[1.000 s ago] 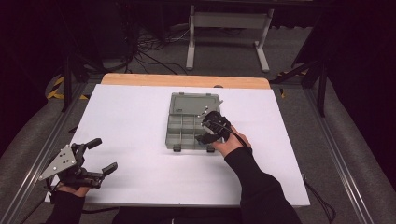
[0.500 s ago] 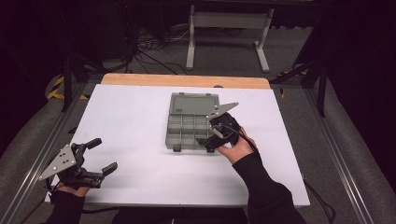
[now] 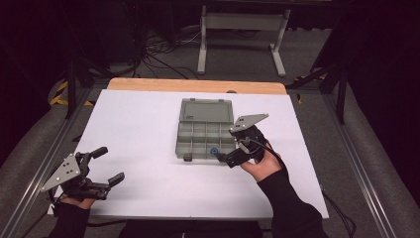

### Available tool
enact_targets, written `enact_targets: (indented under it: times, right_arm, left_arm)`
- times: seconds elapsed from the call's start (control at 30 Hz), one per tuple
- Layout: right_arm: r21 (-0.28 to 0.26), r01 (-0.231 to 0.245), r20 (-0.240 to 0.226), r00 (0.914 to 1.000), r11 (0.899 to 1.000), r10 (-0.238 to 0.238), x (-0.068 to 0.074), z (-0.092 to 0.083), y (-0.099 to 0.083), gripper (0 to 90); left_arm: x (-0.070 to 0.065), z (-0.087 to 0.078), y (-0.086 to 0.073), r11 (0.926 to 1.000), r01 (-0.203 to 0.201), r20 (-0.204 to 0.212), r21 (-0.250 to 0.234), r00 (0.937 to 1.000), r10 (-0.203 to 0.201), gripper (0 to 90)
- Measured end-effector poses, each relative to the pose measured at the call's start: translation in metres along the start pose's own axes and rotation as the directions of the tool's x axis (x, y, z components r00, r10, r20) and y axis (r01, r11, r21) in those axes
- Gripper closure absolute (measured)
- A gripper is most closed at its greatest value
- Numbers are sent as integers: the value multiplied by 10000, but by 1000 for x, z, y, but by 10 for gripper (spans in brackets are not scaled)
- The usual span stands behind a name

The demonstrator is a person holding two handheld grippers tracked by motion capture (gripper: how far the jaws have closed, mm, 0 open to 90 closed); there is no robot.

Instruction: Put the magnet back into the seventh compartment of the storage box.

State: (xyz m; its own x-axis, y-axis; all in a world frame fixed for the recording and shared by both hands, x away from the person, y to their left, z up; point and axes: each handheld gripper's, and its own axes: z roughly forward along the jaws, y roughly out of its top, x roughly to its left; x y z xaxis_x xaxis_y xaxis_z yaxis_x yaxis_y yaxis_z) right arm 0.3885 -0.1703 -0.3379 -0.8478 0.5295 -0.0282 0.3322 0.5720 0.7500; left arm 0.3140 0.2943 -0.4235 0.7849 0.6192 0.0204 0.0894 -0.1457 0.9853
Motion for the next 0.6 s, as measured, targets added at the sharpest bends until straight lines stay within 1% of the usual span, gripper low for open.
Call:
enact_targets:
  times: [0.03,0.17,0.2,0.23,0.3,0.37,0.5,0.6]
  right_arm:
    - [-145,23,20,10000,9999,-23,0,-4,-3,55]
    - [-474,34,160,9999,9989,-26,2,-12,-8,42]
    - [-474,34,160,9999,9989,-26,2,-12,-8,42]
    - [-614,38,198,9998,9981,-26,2,-15,-10,34]
    - [-903,86,434,9990,9959,-47,2,-21,-17,12]
    - [-986,97,479,9988,9951,-49,2,-22,-18,8]
    - [-1645,32,632,9980,9864,73,1,-30,-31,4]
    - [-1840,-19,775,9969,9829,164,0,-36,-40,4]
  left_arm:
    - [0,0,0,10000,-3,17,4,10000,3,8]
    - [0,0,0,10000,11,-3,-30,10000,-11,8]
    - [0,0,0,10000,11,-3,-30,10000,-11,8]
    - [0,0,0,10000,17,-6,-26,10000,-17,8]
    - [0,0,0,10000,-47,-13,-7,10000,47,8]
    - [0,1,0,10000,-3,-2,-28,10000,3,8]
    - [0,0,0,10000,1,-33,-25,10000,-1,8]
    - [0,0,0,10000,17,-23,-29,10000,-17,8]
